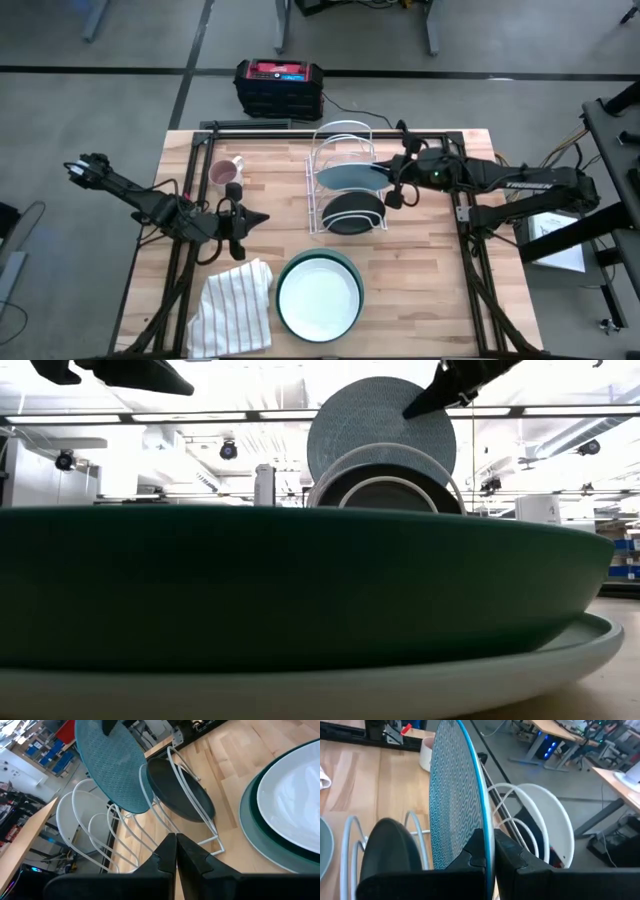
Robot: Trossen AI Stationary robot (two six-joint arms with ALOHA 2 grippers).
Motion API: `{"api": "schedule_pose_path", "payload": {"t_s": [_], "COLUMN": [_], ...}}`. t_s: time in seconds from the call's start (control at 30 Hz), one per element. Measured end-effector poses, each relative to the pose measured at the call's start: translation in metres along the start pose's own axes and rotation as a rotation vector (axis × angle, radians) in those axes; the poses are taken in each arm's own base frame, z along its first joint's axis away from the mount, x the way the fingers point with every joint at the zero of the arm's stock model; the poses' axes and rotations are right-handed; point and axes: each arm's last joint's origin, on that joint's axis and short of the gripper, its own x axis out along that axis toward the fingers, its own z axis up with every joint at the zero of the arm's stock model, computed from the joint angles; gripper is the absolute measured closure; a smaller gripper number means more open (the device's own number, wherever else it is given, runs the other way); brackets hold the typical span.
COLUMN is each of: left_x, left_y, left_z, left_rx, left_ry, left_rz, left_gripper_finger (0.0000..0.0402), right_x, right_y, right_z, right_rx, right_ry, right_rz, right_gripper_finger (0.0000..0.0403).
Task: Sort dishes
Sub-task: Put the blue plate into the dish rack
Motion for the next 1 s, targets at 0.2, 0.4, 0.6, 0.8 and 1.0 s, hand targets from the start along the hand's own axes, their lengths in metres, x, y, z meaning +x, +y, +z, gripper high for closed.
{"api": "schedule_pose_path", "payload": {"t_s": [0.2,0.4,0.6,0.8,1.0], "left_x": [0.000,0.000,0.001,0.001,0.001], "left_y": [0.000,0.000,0.000,0.001,0.001], "left_z": [0.000,0.000,0.000,-0.001,-0.001], "left_rx": [-0.007,-0.016,-0.015,-0.020,-0.030], "left_ry": [0.002,0.003,0.005,0.005,0.005], "left_rz": [0.001,0.002,0.002,0.003,0.002], "left_gripper_finger": [0.0401,0.0401,0.0401,0.0401,0.0401], "right_x": [0.002,0.005,0.009,0.009,0.009], "right_y": [0.002,0.005,0.008,0.010,0.010], "right_z": [-0.005,-0.013,-0.023,-0.027,-0.032], "right_rx": [-0.007,-0.016,-0.025,-0.030,-0.025], "right_ry": [0.019,0.043,0.074,0.101,0.149], "right_rz": [0.004,0.010,0.017,0.023,0.030], "right_gripper_finger": [0.0403,0.0403,0.0403,0.0403,0.0403]}}
